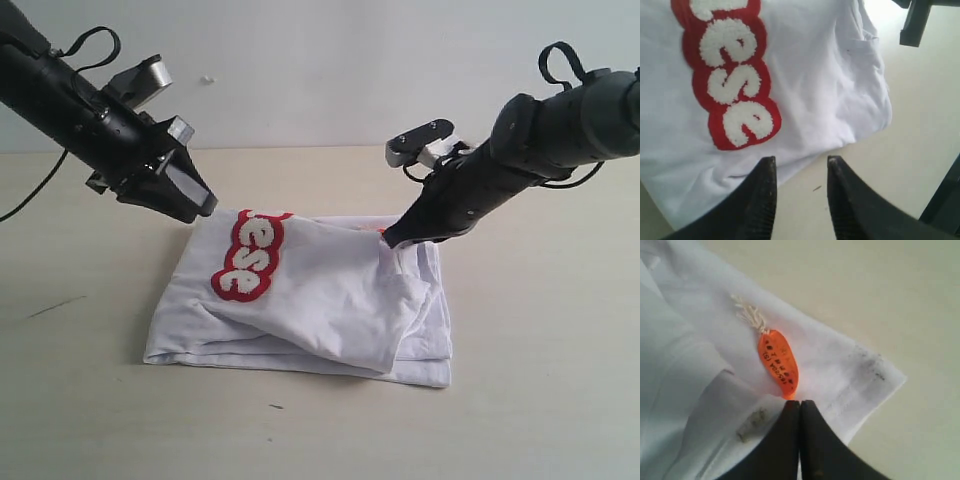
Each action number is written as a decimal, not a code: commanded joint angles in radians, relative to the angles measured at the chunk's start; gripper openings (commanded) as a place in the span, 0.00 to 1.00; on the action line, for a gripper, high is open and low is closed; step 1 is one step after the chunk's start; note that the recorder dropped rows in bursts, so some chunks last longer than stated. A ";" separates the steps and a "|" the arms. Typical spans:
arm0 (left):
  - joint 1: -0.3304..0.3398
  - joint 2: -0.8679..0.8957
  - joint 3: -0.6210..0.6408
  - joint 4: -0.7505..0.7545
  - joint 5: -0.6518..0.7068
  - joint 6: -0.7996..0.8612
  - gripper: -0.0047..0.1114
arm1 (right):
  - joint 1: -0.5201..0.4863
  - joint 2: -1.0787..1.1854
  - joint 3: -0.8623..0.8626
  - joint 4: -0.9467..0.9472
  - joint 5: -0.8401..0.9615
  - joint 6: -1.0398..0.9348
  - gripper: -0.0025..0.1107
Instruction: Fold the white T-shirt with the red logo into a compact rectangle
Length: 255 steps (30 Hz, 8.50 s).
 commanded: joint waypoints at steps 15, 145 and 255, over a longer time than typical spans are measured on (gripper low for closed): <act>0.139 -0.462 0.149 0.022 -0.183 0.022 0.05 | -0.001 -0.481 0.021 -0.034 -0.051 0.023 0.02; 0.139 -2.016 1.560 0.862 -0.857 -0.658 0.04 | 0.001 -1.550 0.701 0.078 -0.303 0.096 0.02; 0.139 -2.016 1.560 0.866 -0.840 -0.595 0.04 | -0.324 -2.105 1.313 -0.445 -0.034 0.750 0.02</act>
